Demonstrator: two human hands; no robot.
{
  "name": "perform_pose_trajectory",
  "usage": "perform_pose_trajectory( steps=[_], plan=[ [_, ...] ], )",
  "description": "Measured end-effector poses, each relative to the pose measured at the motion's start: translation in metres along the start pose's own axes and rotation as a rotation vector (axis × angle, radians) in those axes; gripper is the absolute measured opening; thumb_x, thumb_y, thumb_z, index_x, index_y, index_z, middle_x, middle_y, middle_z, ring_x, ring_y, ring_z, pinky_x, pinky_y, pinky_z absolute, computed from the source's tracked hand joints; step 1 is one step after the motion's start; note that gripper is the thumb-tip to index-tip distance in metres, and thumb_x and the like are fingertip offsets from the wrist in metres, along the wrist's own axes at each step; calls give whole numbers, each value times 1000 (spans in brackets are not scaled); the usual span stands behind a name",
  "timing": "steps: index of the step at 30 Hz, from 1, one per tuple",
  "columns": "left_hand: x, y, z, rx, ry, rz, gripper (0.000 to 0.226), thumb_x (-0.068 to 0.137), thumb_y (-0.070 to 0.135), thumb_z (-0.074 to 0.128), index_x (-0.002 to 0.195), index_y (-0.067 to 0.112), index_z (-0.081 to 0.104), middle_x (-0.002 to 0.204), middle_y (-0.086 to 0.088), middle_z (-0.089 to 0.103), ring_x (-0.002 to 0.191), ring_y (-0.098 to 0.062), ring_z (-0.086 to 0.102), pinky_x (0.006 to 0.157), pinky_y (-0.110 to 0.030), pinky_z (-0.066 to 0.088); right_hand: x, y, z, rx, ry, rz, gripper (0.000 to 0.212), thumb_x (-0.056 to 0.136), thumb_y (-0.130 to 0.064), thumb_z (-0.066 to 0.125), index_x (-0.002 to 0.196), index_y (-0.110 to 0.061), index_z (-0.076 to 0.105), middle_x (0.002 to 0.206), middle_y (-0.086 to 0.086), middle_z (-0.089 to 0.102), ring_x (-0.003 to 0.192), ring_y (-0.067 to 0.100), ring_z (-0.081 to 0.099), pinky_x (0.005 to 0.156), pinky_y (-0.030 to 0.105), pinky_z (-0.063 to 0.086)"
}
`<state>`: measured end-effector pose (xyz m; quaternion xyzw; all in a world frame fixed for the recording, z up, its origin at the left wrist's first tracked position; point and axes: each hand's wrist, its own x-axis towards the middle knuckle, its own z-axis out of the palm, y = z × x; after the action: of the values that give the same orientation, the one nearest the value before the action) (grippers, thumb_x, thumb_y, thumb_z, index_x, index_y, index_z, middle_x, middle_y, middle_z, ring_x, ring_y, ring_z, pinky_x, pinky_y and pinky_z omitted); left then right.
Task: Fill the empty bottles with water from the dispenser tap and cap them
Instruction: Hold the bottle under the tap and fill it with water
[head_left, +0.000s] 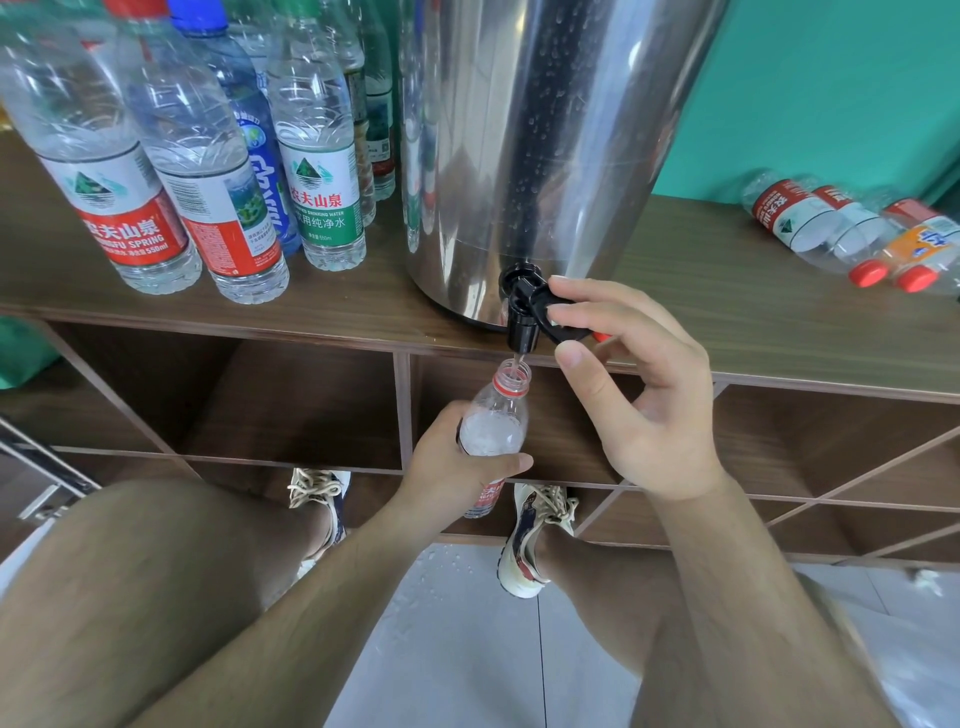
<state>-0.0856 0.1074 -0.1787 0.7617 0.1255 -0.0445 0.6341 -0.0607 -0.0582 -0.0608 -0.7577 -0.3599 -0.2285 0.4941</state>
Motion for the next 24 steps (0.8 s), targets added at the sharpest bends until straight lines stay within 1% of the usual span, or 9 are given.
perform_pose_trajectory(
  steps=[10, 13, 18, 24],
  plan=[
    [1, -1, 1, 20, 11, 2, 65, 75, 35, 91, 123, 40, 48, 107, 21, 57, 94, -2, 57, 65, -11, 40, 0, 0, 0, 3, 2, -1, 17, 96, -3, 67, 112, 1, 73, 130, 12, 69, 122, 21, 65, 84, 21, 50],
    [0, 0, 1, 26, 8, 3, 63, 76, 36, 90, 121, 40, 47, 104, 24, 55, 93, 0, 56, 64, -10, 38, 0, 0, 0, 2, 2, 0, 18, 96, -4, 67, 112, 1, 73, 130, 12, 69, 122, 21, 65, 83, 20, 50],
    [-1, 0, 0, 6, 5, 1, 62, 75, 34, 91, 121, 40, 48, 104, 23, 57, 93, 0, 57, 65, -11, 39, 0, 0, 0, 2, 1, 2, 17, 96, -5, 67, 112, 0, 73, 130, 11, 69, 122, 22, 65, 84, 21, 50],
    [-1, 2, 1, 6, -10, 5, 63, 77, 33, 90, 124, 39, 47, 106, 23, 55, 93, -1, 56, 66, -10, 40, -1, 0, 0, 3, 1, 7, 18, 96, -4, 67, 112, 0, 73, 131, 11, 69, 121, 22, 65, 81, 21, 51]
  ],
)
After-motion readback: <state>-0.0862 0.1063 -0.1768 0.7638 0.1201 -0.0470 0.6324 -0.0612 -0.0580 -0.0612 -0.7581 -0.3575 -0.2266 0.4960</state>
